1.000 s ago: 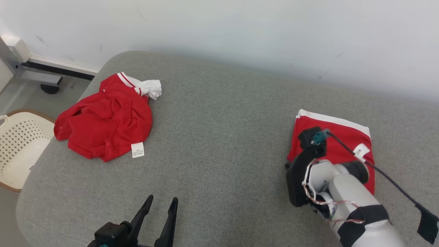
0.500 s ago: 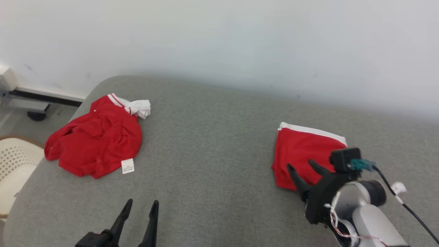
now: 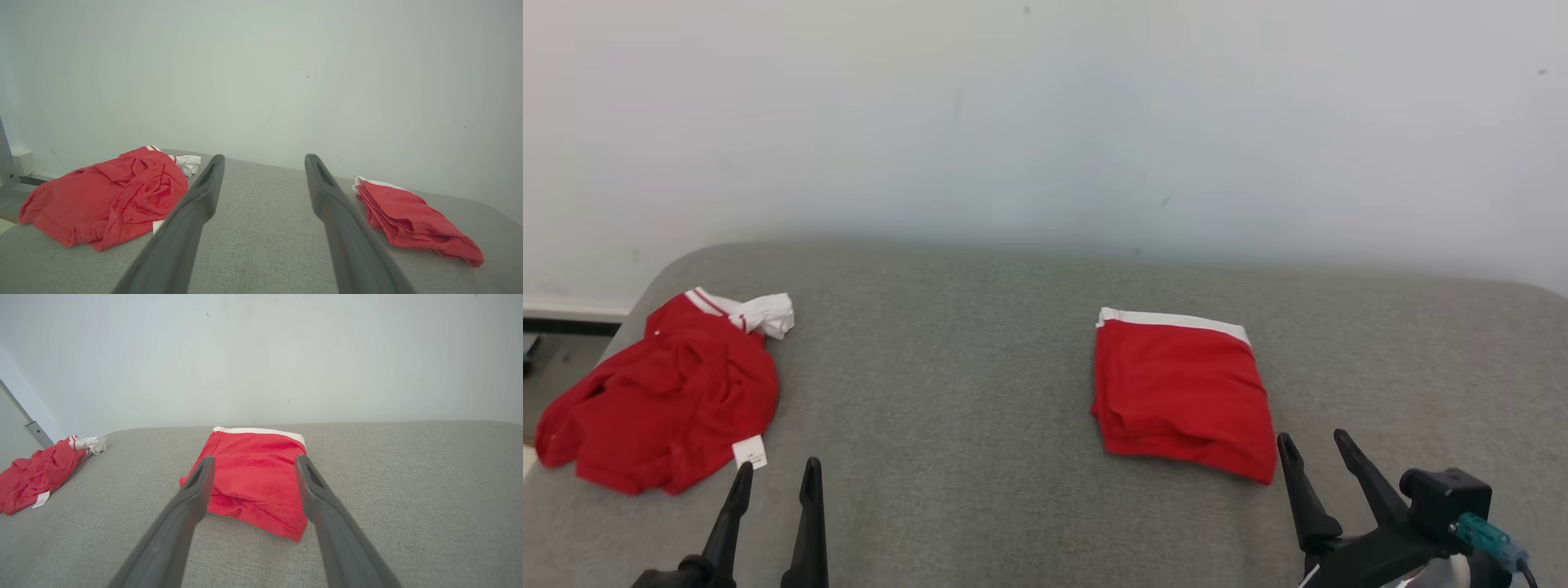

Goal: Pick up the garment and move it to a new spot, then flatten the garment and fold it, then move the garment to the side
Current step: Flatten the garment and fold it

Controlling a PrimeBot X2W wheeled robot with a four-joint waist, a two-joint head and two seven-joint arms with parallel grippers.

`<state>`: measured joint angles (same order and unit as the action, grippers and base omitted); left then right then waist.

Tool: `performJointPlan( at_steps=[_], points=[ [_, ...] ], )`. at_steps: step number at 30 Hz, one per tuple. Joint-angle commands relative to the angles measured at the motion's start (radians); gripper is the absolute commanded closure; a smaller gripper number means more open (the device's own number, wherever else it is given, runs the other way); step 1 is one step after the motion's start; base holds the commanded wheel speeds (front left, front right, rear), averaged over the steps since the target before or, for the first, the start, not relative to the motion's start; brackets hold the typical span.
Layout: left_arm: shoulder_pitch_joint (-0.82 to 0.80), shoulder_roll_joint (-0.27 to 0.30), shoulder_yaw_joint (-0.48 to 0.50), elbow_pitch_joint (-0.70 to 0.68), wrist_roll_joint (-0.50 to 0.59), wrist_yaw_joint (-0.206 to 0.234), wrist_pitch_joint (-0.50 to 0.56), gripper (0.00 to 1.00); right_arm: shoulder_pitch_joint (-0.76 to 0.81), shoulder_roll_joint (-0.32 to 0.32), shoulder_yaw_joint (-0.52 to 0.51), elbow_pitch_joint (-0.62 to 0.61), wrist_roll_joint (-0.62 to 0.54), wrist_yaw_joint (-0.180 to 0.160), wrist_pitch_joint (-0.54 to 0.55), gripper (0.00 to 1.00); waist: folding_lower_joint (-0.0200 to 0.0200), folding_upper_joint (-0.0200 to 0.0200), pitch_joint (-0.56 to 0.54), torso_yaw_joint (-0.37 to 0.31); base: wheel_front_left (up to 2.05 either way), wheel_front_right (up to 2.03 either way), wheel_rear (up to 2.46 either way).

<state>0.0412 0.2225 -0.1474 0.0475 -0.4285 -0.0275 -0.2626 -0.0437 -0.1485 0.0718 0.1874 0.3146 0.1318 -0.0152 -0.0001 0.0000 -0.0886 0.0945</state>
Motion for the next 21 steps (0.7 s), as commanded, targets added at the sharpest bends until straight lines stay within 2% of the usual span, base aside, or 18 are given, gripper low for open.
performJointPlan(
  at_steps=[1, 11, 21],
  points=[
    [0.014, -0.014, 0.013, 0.006, 0.011, -0.009, -0.003, 0.0, 0.017, 0.006, -0.001, -0.004, -0.001, -0.002, -0.017, 0.0, 0.0001, 0.0, -0.016, -0.039, 0.0, 0.0, 0.0],
    [0.061, -0.063, 0.083, 0.095, 0.091, -0.044, -0.003, 0.0, 0.05, -0.013, 0.052, 0.054, 0.046, -0.002, -0.086, 0.0, 0.0001, 0.0, -0.019, -0.134, 0.0, 0.0, 0.0],
    [0.089, -0.084, 0.121, 0.142, 0.138, -0.071, -0.003, 0.0, 0.04, -0.012, 0.011, 0.098, -0.014, -0.002, -0.154, 0.0, 0.0001, 0.0, -0.016, -0.155, 0.0, 0.0, 0.0]
  ],
)
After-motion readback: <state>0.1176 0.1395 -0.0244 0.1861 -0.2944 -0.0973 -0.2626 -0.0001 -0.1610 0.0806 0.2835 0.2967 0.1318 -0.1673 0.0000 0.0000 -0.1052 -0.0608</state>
